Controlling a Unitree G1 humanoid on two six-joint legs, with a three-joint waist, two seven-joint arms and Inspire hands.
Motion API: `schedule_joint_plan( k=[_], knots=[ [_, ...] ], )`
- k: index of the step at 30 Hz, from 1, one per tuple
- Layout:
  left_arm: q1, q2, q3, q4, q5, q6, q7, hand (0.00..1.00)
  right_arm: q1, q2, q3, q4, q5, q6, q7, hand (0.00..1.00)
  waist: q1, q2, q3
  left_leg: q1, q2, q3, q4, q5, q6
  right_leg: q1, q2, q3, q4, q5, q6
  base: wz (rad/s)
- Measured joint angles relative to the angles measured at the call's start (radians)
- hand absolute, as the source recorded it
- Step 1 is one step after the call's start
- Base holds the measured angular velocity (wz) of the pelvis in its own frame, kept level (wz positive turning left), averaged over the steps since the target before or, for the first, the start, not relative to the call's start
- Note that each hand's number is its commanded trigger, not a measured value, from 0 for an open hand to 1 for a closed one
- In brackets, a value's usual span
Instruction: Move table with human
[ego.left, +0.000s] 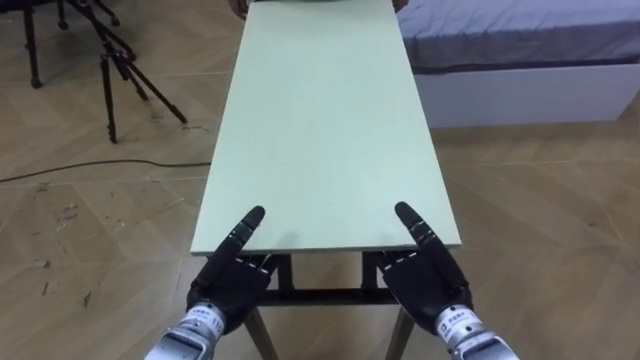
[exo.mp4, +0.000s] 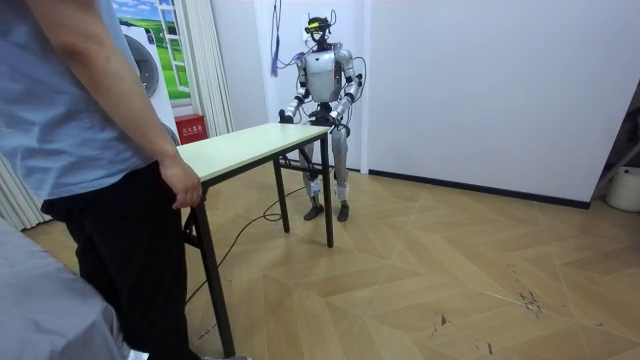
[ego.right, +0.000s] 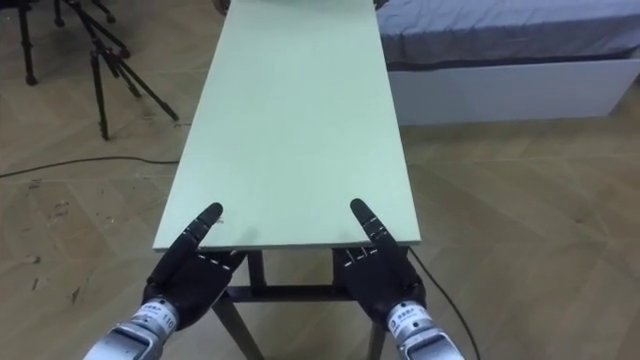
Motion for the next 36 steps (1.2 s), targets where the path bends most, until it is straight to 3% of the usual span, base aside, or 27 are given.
schedule_joint_plan(
  k=[5,36],
  knots=[
    [0.0,-0.023,0.009,0.051,0.001,0.006,-0.001,1.0,-0.013,0.007,-0.001,0.026,-0.002,0.0,-0.064,1.0,0.005,0.0,-0.0001,-0.002,0.001,0.0,0.0,0.0,0.0,0.001,0.0,-0.007,-0.003,0.0,0.0,-0.01],
    [0.004,-0.024,0.01,0.064,0.022,0.003,0.003,1.0,-0.016,0.023,0.001,0.022,-0.041,-0.015,-0.065,1.0,-0.004,-0.007,0.0003,0.005,-0.003,0.0,-0.015,0.0,0.0,-0.003,-0.002,0.006,-0.006,-0.001,0.008,-0.01]
  ],
)
